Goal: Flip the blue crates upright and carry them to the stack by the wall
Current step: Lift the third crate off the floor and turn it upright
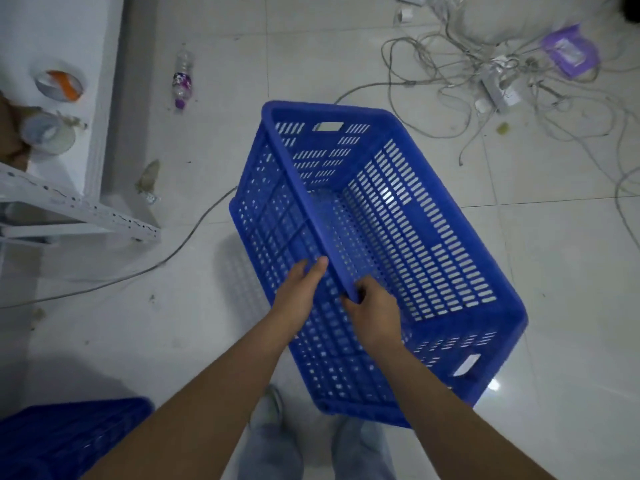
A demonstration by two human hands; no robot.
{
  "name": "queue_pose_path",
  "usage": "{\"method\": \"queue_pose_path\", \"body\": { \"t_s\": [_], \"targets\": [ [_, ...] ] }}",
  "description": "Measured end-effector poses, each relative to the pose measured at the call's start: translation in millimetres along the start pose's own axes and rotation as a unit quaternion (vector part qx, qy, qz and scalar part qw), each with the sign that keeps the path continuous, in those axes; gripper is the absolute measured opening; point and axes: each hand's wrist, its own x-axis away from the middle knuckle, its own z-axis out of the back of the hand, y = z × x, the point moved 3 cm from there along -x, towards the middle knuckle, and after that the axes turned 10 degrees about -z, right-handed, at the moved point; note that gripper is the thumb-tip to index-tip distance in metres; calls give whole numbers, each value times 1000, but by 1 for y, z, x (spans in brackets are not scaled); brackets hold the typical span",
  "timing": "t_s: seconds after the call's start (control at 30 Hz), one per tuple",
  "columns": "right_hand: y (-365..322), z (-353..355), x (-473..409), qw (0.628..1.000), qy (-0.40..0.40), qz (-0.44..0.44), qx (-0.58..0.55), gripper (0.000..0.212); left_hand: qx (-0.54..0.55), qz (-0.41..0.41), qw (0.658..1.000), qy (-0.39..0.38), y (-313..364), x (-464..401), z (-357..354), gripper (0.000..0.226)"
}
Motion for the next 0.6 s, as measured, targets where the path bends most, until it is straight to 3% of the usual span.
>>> {"method": "queue_pose_path", "body": {
  "t_s": [0.17,0.3,0.4,0.6],
  "targets": [
    [4,-47,7,992,-56,27,114,10,11,93,990,104,-3,-41,3,71],
    [15,-86,11,967,-127,62,212,35,-62,136,979,136,-27,-55,31,48],
    [26,-112,12,954,-155,84,243,43,-111,138,973,149,-49,-60,52,37],
    [54,-160,4,937,-175,54,299,42,10,208,965,157,-95,-59,63,39]
  ]
}}
